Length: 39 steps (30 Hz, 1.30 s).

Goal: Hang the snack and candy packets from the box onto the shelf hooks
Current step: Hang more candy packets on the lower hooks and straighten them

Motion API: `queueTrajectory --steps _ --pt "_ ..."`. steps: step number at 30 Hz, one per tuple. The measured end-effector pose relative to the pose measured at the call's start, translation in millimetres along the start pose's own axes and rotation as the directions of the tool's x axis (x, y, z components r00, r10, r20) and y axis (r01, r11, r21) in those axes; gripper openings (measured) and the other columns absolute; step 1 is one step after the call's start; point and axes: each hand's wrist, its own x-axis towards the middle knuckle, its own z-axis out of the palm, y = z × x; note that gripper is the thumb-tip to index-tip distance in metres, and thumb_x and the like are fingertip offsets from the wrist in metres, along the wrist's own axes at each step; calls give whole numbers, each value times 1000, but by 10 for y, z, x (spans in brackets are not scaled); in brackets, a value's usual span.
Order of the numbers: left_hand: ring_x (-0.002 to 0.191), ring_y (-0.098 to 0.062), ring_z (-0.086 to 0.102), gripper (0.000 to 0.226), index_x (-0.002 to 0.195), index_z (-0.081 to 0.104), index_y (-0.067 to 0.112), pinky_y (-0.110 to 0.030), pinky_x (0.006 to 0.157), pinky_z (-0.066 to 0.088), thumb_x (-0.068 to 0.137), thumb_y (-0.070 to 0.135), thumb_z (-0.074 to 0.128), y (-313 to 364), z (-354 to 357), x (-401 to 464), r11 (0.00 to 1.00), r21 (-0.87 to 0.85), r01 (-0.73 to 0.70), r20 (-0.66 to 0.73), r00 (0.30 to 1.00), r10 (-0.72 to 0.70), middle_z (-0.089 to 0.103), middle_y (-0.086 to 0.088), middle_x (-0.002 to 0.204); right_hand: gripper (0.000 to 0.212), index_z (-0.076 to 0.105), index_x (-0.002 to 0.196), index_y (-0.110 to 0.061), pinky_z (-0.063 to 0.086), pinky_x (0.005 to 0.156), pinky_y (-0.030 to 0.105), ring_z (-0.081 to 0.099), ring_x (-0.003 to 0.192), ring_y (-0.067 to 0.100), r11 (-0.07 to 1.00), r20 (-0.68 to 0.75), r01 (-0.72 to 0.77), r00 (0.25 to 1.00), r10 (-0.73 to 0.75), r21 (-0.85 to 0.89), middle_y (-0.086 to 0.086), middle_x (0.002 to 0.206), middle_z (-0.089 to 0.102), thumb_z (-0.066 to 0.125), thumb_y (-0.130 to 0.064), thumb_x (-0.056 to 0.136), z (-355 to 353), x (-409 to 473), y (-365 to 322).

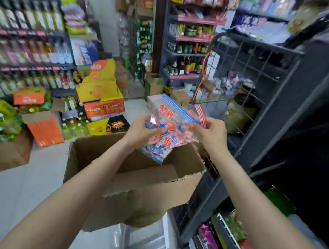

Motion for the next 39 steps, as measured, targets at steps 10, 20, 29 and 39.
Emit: queueTrajectory --steps 10,20,29,39 --pt "95 -24 57 42 87 70 7 -38 88 43 81 48 64 932 257 -1053 837 409 -363 -89 897 433 67 -6 99 19 67 65 -19 43 49 24 55 44 10 997 9 -66 998 65 44 -9 41 53 72 -13 83 -927 -908 -446" --pt "57 0 59 22 68 61 16 -14 58 46 90 20 62 1134 783 -1849 941 -142 -307 48 948 316 64 10 62 6 72 76 -12 52 62 32 63 63 15 988 -74 -151 985 153 26 12 69 71 76 -16 78 -1565 -2067 -629" --pt "68 -40 61 56 79 64 -4 -46 71 52 77 52 66 1195 1501 -2411 932 -263 -248 178 937 300 64 -27 77 25 62 74 -16 41 46 10 56 45 -3 929 -351 -236 876 331 286 -12 52 63 53 -17 97 -2162 -3050 -368" --pt "51 -14 33 39 63 62 4 -31 57 24 92 30 59 1379 1931 -2585 919 6 -395 34 918 395 41 -2 49 21 71 100 -10 57 78 37 69 79 21 904 -455 -416 826 332 -95 14 110 69 51 -18 97 -2658 -3152 109"
